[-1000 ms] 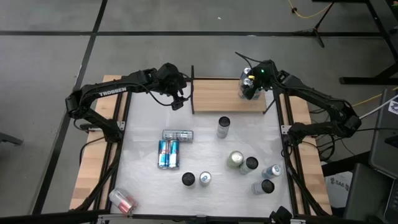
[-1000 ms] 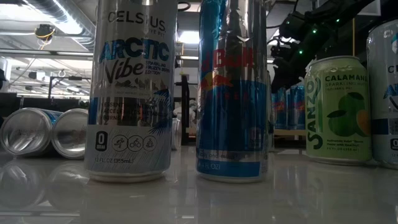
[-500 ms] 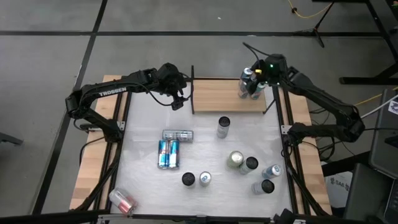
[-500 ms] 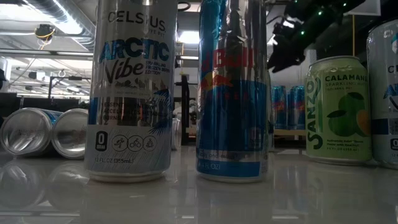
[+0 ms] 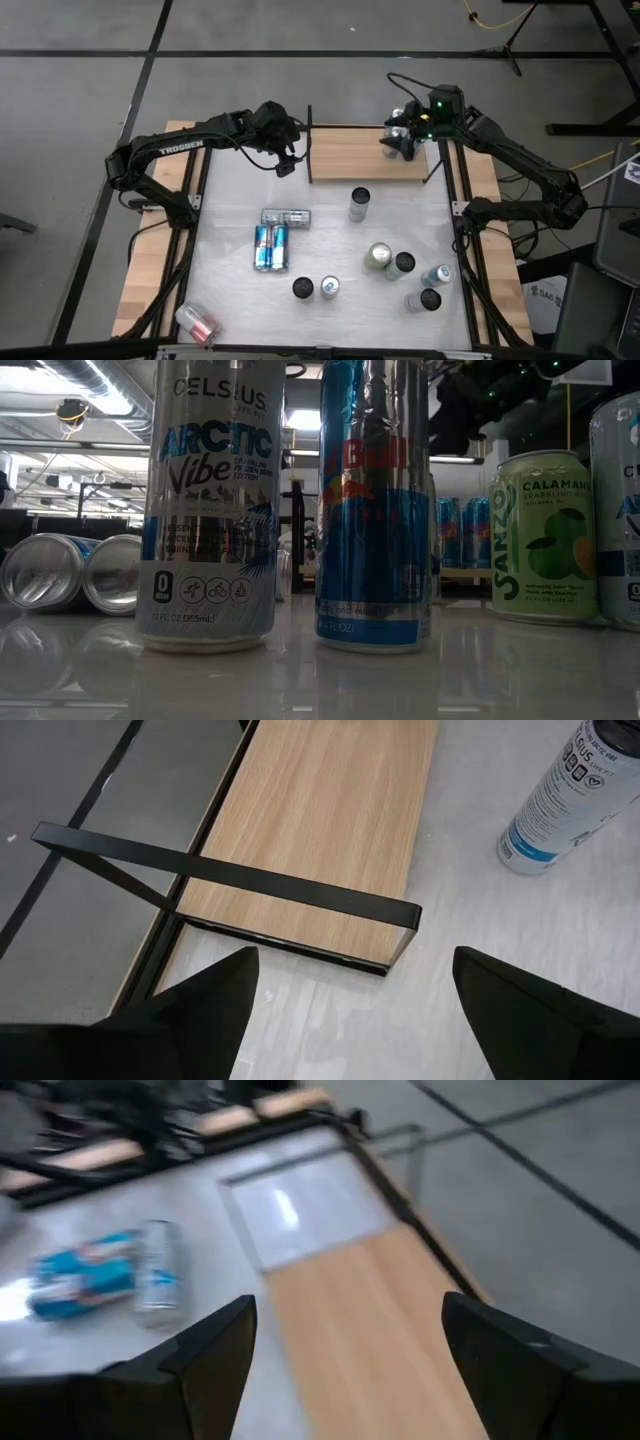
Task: Place canned beverage on shelf
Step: Put the blue soda can on the shelf aligned with the other blue soda cans
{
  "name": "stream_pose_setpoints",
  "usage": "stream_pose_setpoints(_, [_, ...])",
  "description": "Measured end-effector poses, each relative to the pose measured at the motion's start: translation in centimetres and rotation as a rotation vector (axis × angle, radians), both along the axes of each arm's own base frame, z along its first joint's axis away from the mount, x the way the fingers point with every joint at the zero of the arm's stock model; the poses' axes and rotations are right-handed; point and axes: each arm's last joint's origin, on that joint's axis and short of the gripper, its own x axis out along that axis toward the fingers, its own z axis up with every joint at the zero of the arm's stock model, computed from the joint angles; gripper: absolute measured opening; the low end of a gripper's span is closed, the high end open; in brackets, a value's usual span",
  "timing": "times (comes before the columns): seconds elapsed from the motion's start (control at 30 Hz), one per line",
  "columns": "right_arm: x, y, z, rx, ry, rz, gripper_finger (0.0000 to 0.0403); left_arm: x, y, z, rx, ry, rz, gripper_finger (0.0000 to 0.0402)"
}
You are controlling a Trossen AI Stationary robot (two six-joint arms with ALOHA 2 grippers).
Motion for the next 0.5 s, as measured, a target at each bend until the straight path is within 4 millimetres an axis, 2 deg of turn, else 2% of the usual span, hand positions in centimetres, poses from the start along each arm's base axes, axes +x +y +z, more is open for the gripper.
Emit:
stream_pose_setpoints(0.13, [0.2, 0.4, 0.3, 0.042, -0.076, 0.146, 0.0308, 0.0, 0.0, 0.0, 0.000, 0.000, 0.000, 0.0325])
stream_pose_setpoints(0.3, [1.3, 2.1, 0.5, 0.093, -0.120, 0.334, 0.0308, 0.0, 0.0, 0.0, 0.000, 0.000, 0.000, 0.0325])
stream_pose_setpoints(0.5, [3.0, 4.6, 0.4, 0.071, -0.090, 0.405, 0.0308, 0.0, 0.0, 0.0, -0.001, -0.001, 0.002, 0.0325])
